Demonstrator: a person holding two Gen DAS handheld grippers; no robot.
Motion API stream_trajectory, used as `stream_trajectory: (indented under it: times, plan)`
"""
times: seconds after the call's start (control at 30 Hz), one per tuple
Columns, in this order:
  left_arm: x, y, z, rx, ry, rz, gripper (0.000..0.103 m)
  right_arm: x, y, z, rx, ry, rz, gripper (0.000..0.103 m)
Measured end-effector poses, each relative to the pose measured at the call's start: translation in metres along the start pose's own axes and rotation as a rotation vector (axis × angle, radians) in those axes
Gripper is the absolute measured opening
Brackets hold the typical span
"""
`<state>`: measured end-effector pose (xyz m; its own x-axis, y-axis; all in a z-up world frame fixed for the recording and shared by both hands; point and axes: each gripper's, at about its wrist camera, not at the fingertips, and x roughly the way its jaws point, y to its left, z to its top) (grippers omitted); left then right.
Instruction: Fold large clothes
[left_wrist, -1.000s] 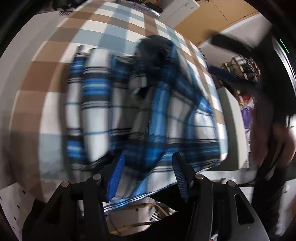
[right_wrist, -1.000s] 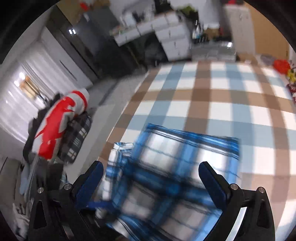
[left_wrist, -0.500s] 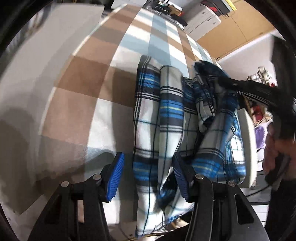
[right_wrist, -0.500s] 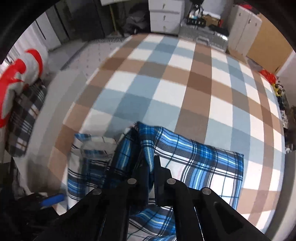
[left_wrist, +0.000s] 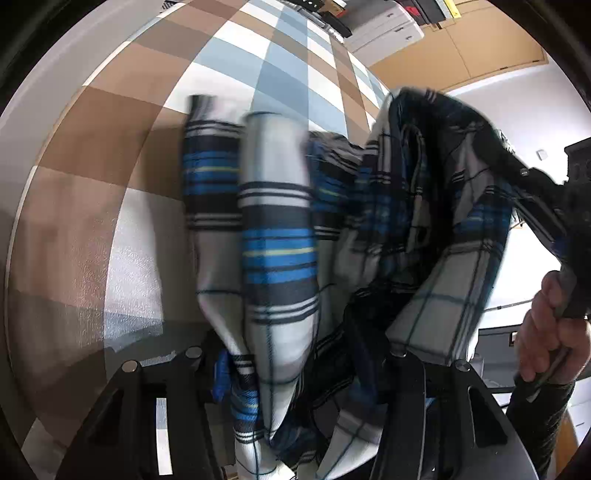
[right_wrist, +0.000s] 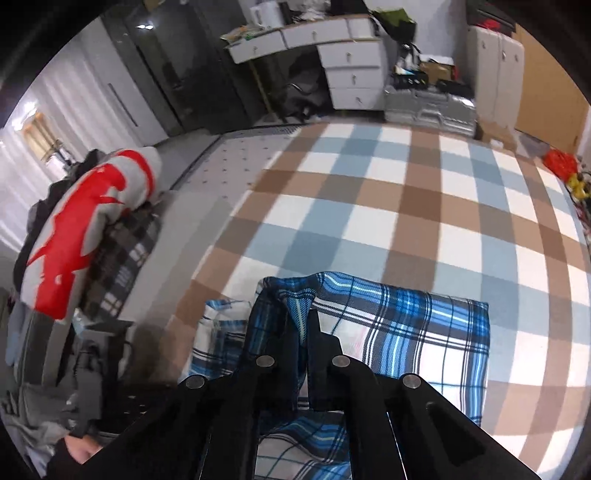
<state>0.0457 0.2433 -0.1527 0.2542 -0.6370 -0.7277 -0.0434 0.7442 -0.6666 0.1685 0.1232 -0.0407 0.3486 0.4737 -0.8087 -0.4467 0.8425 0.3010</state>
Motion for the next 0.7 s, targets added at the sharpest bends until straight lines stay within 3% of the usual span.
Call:
stream_trajectory:
  times: [0.17, 0.4, 0.53, 0.7]
  plan:
    - [0.002, 0.005, 0.009, -0.041, 0.009, -0.063, 0.047, -0.008, 0.018, -0.006, -0.011, -0.018, 0.096, 0.003]
    - [0.004, 0.005, 0.025, -0.053, 0.015, -0.083, 0.047, 0.006, 0.046, -0.029, -0.016, 0.029, 0.189, 0.003]
    - [-0.005, 0.010, 0.023, -0.066, 0.012, -0.095, 0.047, 0.026, 0.051, -0.036, 0.056, 0.066, 0.260, 0.003]
    - [-0.009, 0.016, 0.030, -0.098, 0.009, -0.124, 0.045, 0.034, 0.056, -0.035, 0.137, 0.050, 0.335, 0.003]
